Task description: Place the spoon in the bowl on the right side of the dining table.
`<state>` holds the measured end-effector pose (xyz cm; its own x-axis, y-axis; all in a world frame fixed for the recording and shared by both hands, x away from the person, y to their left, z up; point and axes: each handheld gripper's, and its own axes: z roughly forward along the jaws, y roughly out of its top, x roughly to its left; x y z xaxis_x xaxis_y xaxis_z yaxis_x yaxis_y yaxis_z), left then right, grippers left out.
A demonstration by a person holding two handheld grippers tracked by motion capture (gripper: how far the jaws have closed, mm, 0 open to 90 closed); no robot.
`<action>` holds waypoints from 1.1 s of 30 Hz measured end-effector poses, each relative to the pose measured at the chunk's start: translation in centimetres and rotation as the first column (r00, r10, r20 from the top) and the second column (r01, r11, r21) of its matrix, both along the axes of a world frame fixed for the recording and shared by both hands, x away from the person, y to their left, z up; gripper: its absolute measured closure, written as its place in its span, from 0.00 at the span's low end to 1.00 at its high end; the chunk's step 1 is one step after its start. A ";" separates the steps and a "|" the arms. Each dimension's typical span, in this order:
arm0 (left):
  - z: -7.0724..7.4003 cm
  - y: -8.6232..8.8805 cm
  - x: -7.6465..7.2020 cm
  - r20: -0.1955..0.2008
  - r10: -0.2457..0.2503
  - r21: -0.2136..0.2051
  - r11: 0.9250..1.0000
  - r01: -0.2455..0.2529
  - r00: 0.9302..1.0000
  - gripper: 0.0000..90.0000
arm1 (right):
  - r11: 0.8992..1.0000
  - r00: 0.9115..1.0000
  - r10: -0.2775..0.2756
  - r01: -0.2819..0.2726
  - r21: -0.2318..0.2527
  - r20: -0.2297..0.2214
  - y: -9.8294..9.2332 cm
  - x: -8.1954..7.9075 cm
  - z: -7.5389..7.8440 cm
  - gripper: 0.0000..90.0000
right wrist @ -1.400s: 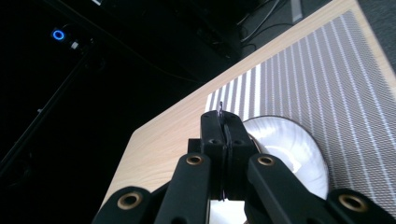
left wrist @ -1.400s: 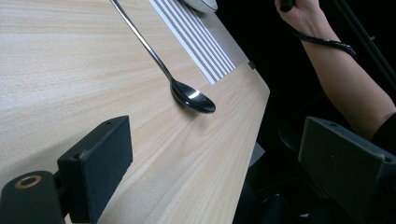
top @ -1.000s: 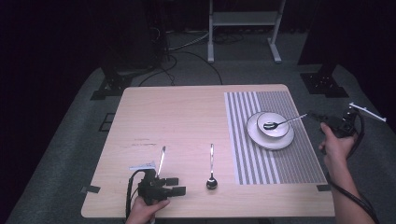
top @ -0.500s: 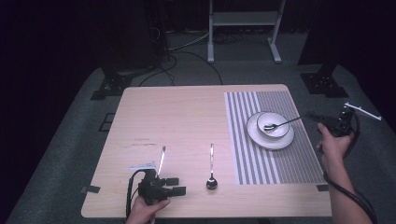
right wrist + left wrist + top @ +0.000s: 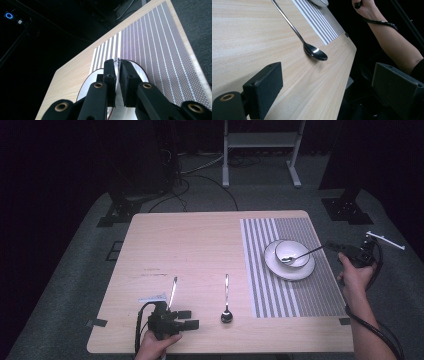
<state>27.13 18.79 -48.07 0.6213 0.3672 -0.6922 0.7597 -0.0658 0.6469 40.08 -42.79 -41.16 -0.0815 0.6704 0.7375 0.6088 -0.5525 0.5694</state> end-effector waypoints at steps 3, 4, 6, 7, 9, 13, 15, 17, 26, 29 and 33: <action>0.1 0.0 0.1 0.001 0.000 -0.005 1.000 0.000 1.000 0.09 | 1.000 1.000 0.008 -0.008 0.011 -0.008 -0.1 -0.2 -0.4 0.88; 0.1 0.0 0.1 0.002 0.001 -0.005 1.000 -0.001 1.000 0.09 | 1.000 1.000 0.010 -0.010 0.011 -0.013 -0.1 -0.3 -0.5 0.88; 0.1 -0.1 0.1 0.002 0.001 -0.006 1.000 -0.001 1.000 0.09 | 1.000 1.000 0.011 -0.011 0.013 -0.009 -0.2 -0.4 -0.8 0.85; 0.1 -0.1 0.1 0.000 0.002 -0.006 1.000 -0.002 1.000 0.09 | 1.000 1.000 0.011 -0.011 0.015 -0.008 -0.2 -0.5 -0.9 0.85; 0.1 -0.1 0.1 0.000 0.000 -0.004 1.000 0.000 1.000 0.09 | 1.000 1.000 0.016 -0.016 0.020 -0.004 -0.2 -0.8 -1.1 0.85; 0.1 -0.2 0.1 0.005 -0.004 -0.003 1.000 0.004 1.000 0.09 | 0.999 0.999 0.035 -0.035 0.027 -0.001 0.0 -1.3 -1.5 0.83; 0.1 -0.3 0.1 0.007 -0.005 0.000 1.000 0.005 1.000 0.09 | 0.998 0.999 0.050 -0.051 0.037 0.006 0.3 -1.6 -1.7 0.81; 0.2 -0.3 0.1 0.008 -0.008 0.000 1.000 0.008 1.000 0.09 | 0.997 0.998 0.068 -0.068 0.045 0.006 0.6 -1.9 -2.0 0.80; 0.2 -0.3 -0.2 0.007 -0.013 -0.003 1.000 0.013 1.000 0.09 | 0.985 0.987 0.160 -0.161 0.060 0.023 3.1 -3.7 -2.7 0.73; 0.2 -0.1 -0.2 0.007 -0.007 -0.008 1.000 0.007 1.000 0.09 | 0.982 0.983 0.179 -0.180 0.047 0.033 3.8 -4.0 -2.4 0.72; 0.3 0.0 -0.1 0.013 -0.004 -0.008 1.000 0.004 1.000 0.09 | 0.979 0.979 0.199 -0.201 0.041 0.046 4.3 -4.3 -2.1 0.70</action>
